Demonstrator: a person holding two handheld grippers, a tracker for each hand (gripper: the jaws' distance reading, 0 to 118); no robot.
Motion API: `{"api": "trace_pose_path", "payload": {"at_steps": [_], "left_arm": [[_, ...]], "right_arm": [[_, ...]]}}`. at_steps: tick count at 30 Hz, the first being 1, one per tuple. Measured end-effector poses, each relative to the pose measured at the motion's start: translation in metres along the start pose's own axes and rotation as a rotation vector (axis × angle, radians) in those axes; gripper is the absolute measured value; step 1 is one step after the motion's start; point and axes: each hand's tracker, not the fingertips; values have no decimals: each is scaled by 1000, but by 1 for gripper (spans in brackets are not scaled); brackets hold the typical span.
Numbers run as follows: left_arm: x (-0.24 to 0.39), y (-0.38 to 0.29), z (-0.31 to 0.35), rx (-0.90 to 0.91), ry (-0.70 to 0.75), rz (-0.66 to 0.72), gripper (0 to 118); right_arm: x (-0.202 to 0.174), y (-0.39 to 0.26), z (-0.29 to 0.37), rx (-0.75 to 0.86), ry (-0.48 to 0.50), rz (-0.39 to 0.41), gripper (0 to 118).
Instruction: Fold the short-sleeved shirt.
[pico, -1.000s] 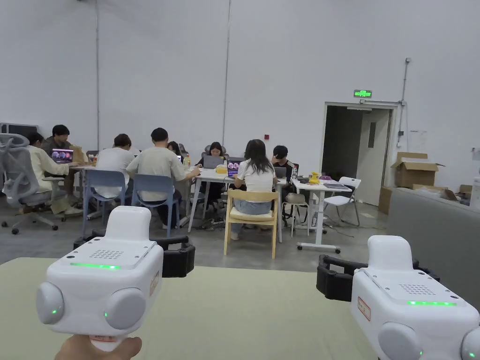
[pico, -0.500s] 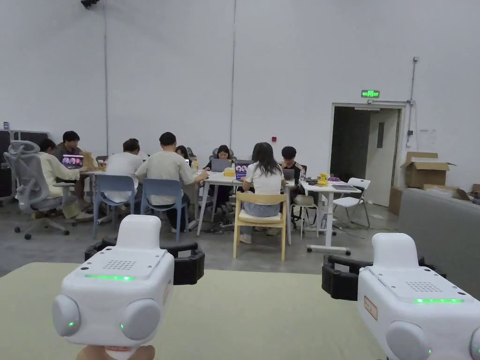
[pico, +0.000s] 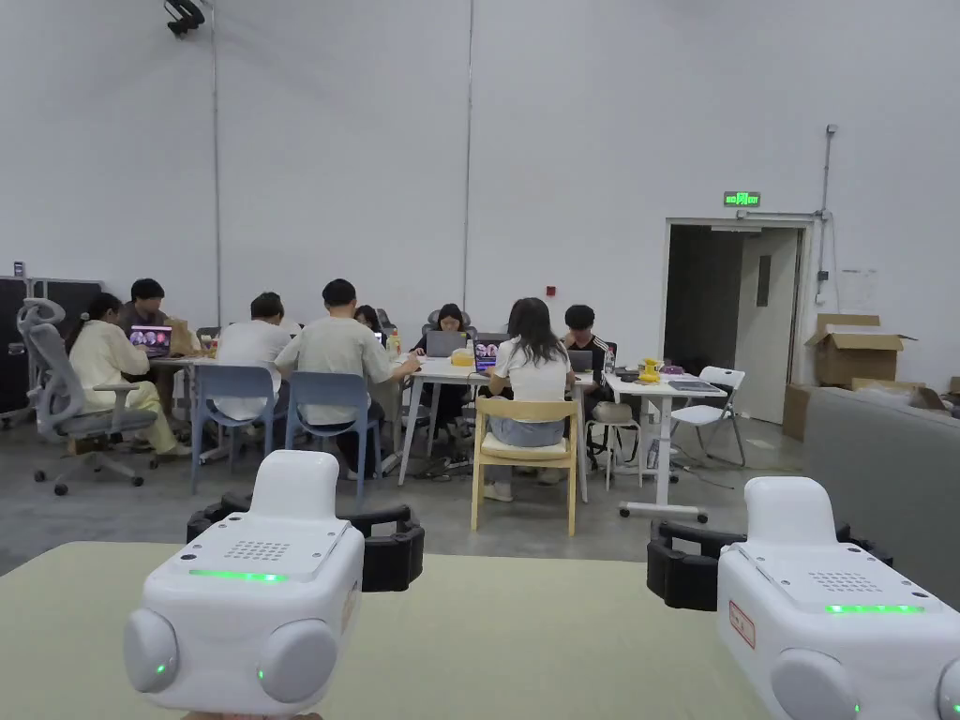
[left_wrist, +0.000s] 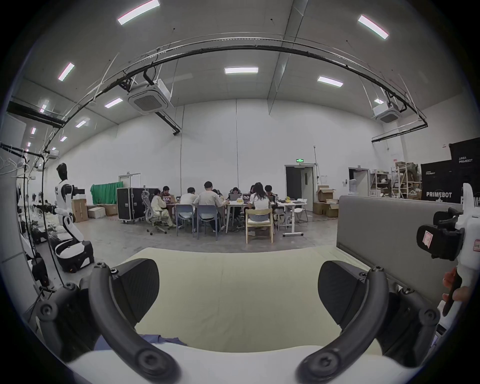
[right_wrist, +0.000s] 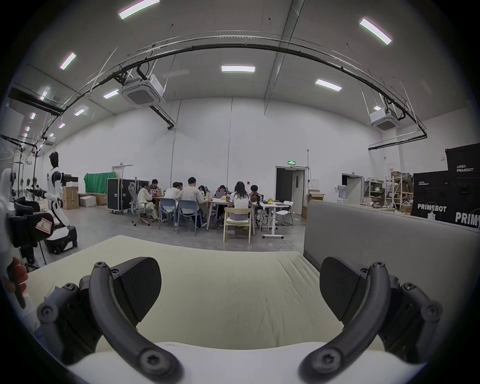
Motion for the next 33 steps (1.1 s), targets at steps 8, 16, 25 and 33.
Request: {"api": "trace_pose_path", "payload": {"at_steps": [8, 16, 25, 33], "left_arm": [[-2, 3, 1, 8, -8, 21, 118], [-1, 4, 2, 13, 1, 9, 118], [-1, 3, -2, -2, -13, 24, 118], [3, 4, -1, -1, -32, 42, 118]], "right_arm": [[1, 0, 6, 13, 3, -19, 118], [-1, 1, 6, 13, 2, 2, 118], [0, -2, 5, 4, 7, -8, 118], [-1, -4, 6, 2, 2, 15, 118]]}}
